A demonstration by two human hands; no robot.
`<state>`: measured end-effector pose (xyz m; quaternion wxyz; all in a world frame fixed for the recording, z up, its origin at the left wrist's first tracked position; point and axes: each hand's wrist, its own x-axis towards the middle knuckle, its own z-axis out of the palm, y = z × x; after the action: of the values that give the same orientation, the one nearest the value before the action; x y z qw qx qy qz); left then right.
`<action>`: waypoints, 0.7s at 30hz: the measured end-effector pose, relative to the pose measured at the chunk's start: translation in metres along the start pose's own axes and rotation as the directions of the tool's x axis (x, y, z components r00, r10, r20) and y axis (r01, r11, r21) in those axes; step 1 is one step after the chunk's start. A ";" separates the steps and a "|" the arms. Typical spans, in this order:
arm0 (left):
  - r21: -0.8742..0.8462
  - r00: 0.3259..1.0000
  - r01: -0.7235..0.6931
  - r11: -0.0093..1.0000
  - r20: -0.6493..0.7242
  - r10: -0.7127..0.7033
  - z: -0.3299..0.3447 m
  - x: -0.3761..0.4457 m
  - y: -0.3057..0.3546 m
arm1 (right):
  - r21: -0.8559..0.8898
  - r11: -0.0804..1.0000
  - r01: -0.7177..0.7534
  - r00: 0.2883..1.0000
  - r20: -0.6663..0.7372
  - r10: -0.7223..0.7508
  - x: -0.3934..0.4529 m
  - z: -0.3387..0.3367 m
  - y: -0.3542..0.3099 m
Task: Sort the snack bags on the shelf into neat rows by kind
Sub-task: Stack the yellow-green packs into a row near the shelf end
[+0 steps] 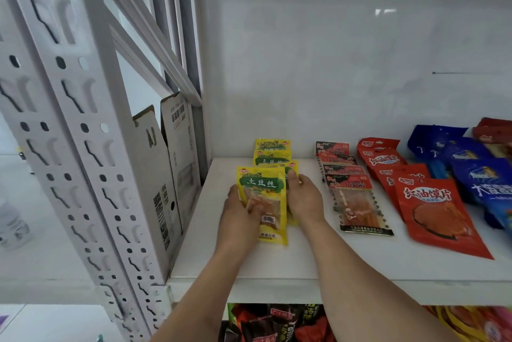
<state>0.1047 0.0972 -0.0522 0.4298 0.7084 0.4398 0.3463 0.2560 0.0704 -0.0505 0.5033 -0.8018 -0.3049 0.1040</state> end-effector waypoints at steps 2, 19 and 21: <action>0.101 1.000 -0.016 0.995 -0.003 0.016 0.008 0.001 0.000 | -0.003 1.000 0.010 1.000 0.019 -0.010 0.001 -0.001 0.001; 0.565 0.990 -0.122 0.816 0.009 0.142 0.012 0.010 -0.004 | -0.020 0.994 0.111 0.993 0.032 -0.110 -0.010 -0.009 0.005; 0.534 0.992 -0.109 0.838 0.007 0.125 0.010 0.019 -0.003 | -0.081 0.991 0.102 0.995 0.032 -0.100 -0.007 -0.008 0.007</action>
<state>0.1192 0.1122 -0.0569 0.1878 0.8204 0.4808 0.2460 0.2570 0.0580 -0.0541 0.4700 -0.8040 -0.3559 0.0768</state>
